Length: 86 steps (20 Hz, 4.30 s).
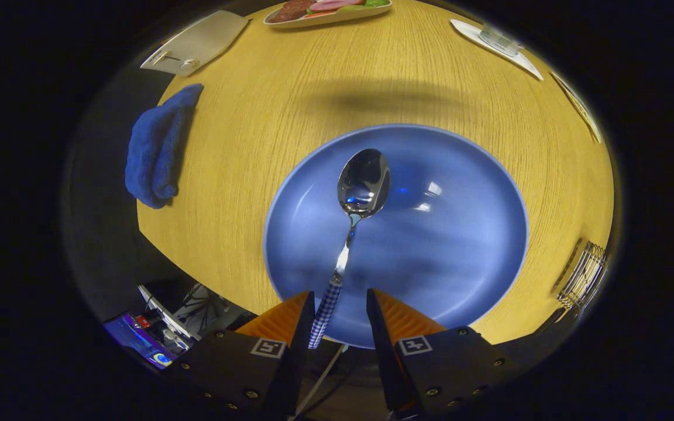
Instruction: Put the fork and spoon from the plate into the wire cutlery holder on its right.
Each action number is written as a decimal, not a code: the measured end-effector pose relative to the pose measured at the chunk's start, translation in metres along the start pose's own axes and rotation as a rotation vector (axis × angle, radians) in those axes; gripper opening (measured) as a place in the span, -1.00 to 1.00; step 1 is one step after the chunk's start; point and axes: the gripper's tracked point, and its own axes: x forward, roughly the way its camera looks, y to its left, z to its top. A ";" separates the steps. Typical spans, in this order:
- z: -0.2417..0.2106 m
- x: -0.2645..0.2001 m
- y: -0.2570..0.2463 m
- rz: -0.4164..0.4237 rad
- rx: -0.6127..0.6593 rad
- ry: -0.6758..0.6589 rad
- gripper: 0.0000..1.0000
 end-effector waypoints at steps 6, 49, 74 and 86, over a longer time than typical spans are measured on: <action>-0.001 0.010 -0.010 -0.036 -0.018 -0.003 -0.69; -0.118 -0.181 -0.275 -0.106 0.218 0.533 -0.96; -0.097 -0.164 -0.297 -0.254 0.160 0.779 -0.79; -0.091 -0.197 -0.297 -0.316 0.010 0.437 0.96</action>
